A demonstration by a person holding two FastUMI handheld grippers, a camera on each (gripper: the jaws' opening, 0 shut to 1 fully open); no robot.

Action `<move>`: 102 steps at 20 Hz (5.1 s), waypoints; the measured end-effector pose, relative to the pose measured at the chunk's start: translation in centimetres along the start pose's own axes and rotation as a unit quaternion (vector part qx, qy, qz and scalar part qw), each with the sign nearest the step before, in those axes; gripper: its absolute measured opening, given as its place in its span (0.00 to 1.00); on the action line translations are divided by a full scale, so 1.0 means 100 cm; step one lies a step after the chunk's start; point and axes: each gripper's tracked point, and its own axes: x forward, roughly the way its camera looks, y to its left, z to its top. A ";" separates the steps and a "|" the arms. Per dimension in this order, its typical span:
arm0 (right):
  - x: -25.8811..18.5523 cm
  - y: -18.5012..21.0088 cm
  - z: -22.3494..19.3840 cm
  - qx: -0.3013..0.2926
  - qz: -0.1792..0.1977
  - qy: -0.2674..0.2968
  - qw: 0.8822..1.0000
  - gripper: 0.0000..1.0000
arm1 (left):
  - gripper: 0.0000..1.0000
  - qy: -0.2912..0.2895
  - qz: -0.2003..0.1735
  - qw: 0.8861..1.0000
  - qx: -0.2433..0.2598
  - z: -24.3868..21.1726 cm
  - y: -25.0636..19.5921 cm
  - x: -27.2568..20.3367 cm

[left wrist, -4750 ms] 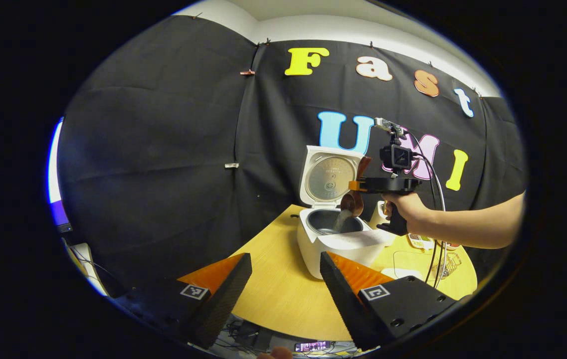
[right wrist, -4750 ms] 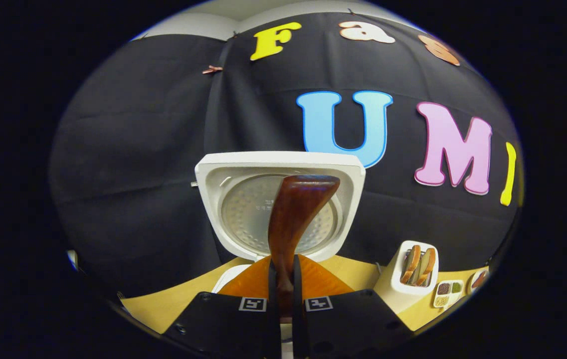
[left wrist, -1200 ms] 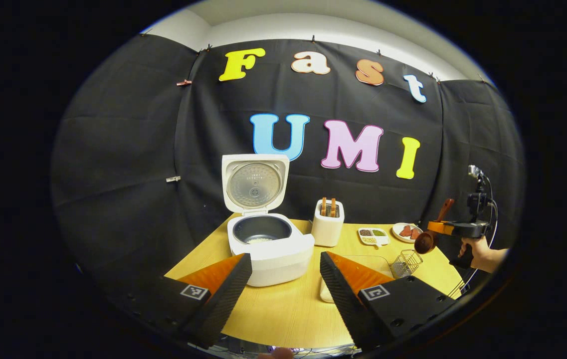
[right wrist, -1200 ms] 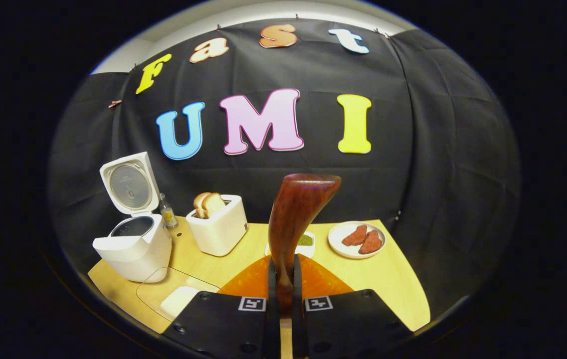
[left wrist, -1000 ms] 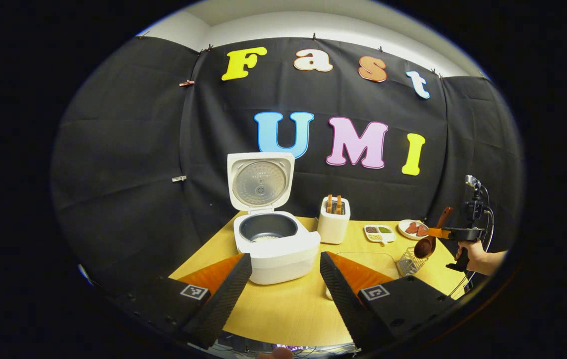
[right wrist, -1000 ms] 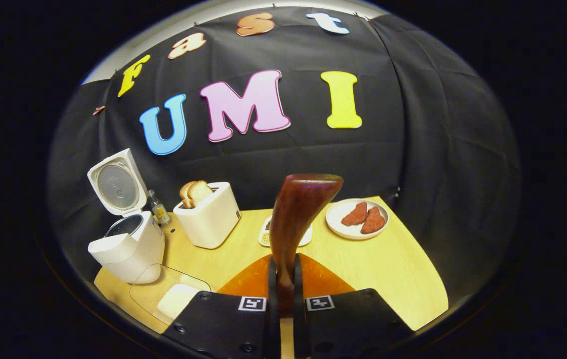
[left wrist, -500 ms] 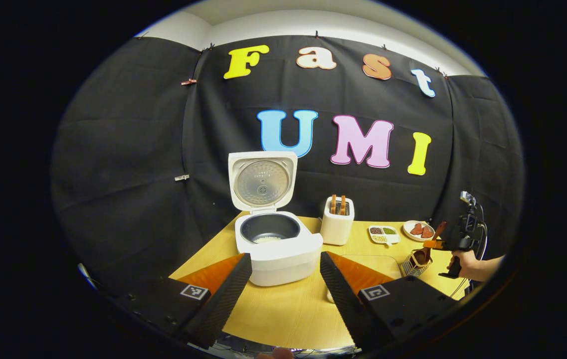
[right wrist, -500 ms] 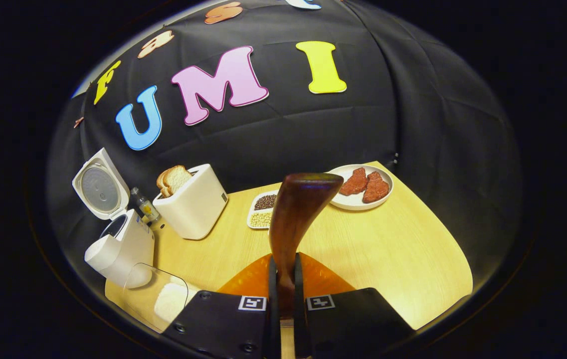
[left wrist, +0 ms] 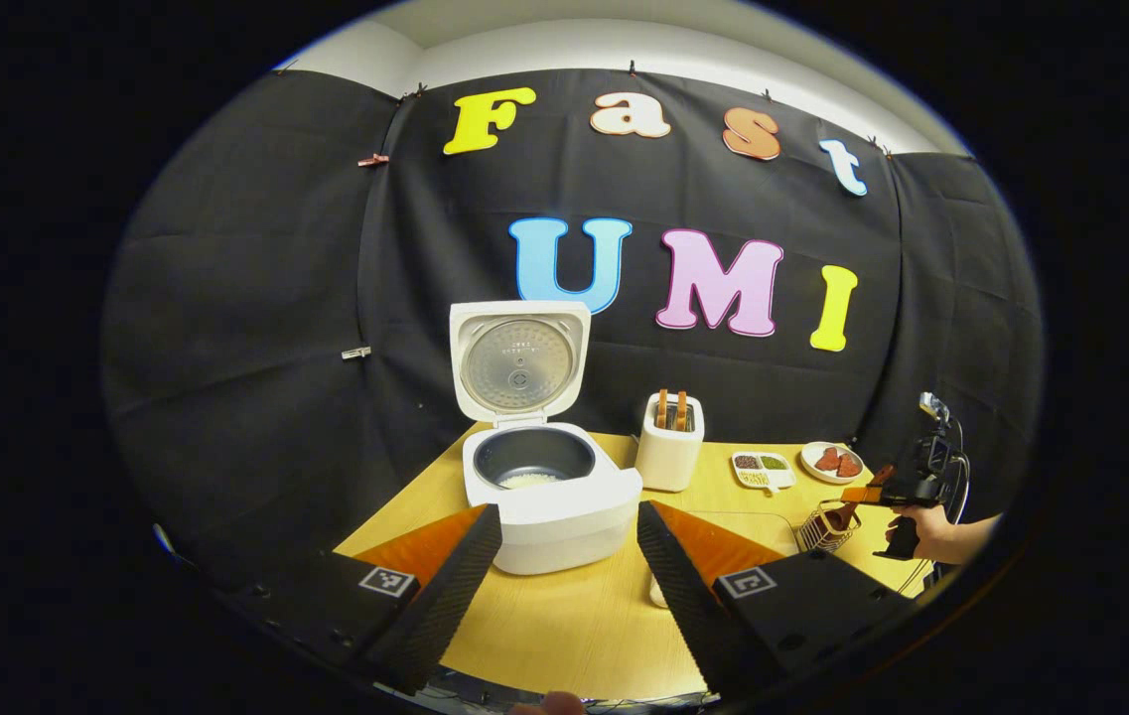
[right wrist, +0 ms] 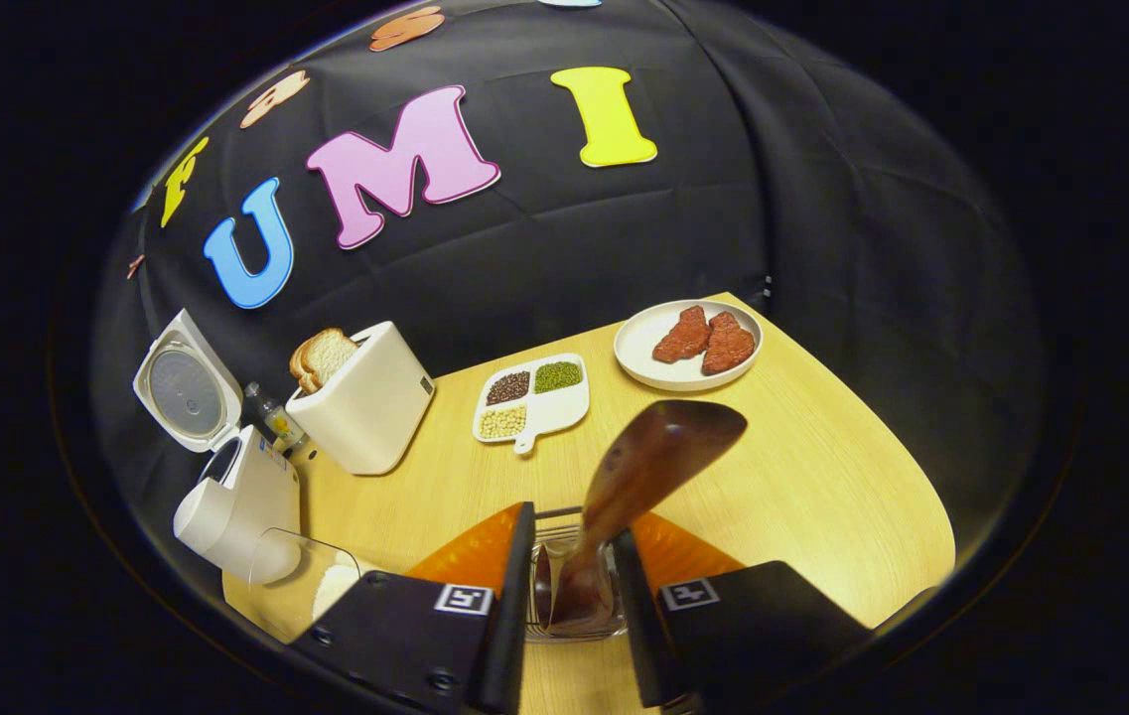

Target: Close the left gripper, press the button to open the rice cooker; take a wooden spoon from the chopstick holder with the right hand, scoop a spoonful of rice and pour it into the rice cooker, then put the wooden spoon back into the chopstick holder.

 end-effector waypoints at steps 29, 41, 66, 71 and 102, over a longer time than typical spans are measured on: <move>-0.221 0.055 0.046 -0.067 -0.036 -0.135 0.988 0.98 | 0.95 -0.198 -0.040 0.979 0.016 0.238 0.029 0.170; -0.275 0.058 0.032 -0.101 -0.094 -0.150 0.979 0.98 | 0.95 -0.146 0.050 0.988 -0.010 0.262 0.092 0.342; -0.272 0.064 0.025 -0.118 -0.064 -0.136 0.982 0.99 | 0.99 0.033 0.123 0.992 -0.023 0.058 0.051 0.293; -0.268 0.061 0.018 -0.117 -0.054 -0.127 0.983 0.99 | 0.99 0.068 0.126 0.989 -0.018 0.005 0.046 0.284; -0.309 0.026 0.029 -0.125 -0.059 -0.140 0.981 0.98 | 0.96 0.064 0.109 0.992 -0.021 -0.037 0.036 0.269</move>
